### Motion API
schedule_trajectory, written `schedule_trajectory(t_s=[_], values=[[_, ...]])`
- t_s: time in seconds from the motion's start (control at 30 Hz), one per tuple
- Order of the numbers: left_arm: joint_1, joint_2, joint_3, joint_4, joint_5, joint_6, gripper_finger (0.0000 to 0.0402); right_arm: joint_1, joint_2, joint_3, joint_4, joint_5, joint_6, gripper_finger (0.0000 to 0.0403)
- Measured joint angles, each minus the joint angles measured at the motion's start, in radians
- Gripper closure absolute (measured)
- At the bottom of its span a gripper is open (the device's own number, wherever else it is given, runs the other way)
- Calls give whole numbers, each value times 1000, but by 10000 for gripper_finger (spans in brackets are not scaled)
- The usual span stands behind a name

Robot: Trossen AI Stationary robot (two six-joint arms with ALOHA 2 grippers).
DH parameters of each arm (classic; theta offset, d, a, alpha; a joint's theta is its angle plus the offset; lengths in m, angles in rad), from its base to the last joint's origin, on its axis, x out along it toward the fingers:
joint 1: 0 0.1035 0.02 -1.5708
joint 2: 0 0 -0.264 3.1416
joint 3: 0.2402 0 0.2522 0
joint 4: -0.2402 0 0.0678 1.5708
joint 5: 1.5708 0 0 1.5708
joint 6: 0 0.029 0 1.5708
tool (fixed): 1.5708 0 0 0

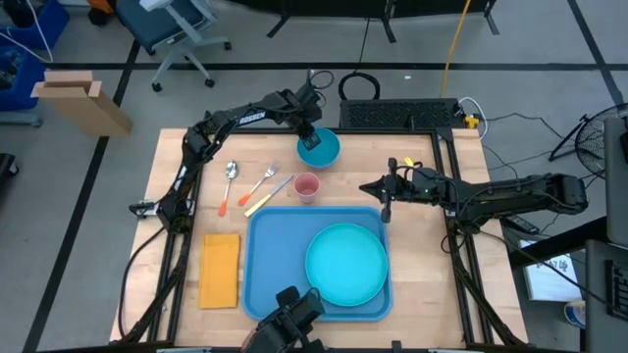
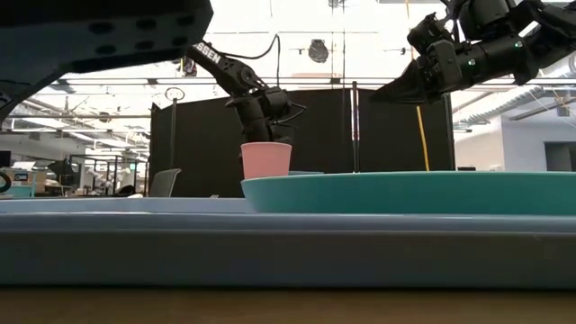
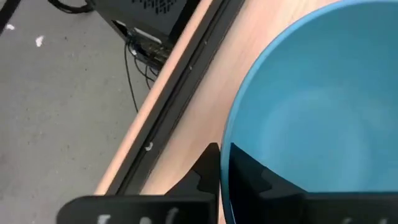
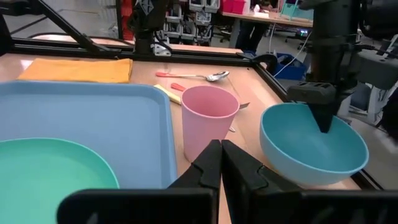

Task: Set up tray
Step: Put the blue bowl on the green plate

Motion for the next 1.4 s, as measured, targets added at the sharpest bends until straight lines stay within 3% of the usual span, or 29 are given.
schedule_trajectory(t_s=[0.27, 0.43, 0.63, 0.87, 1.03, 1.23, 1.4], values=[[28, -2, 119, -58, -2, -42, 394, 0, 0, 0, -1, 0, 3, 399], [41, -8, 286, -215, 120, -69, 394, -6, 0, 0, 0, 0, -8, 399], [-27, -8, 469, -432, 107, -36, 394, -53, -3, 0, -1, 1, -27, 399], [-168, -94, 449, -540, 89, 27, 394, -156, -91, -16, -104, -6, -22, 402], [-270, -113, 449, -534, 90, 44, 394, -197, -215, -85, -107, -147, -42, 402], [-389, -112, 449, -522, 89, 71, 394, -159, -362, -128, -120, -315, -16, 403], [-520, -112, 449, -492, 83, 79, 394, -101, -430, -149, -159, -319, -20, 403]])
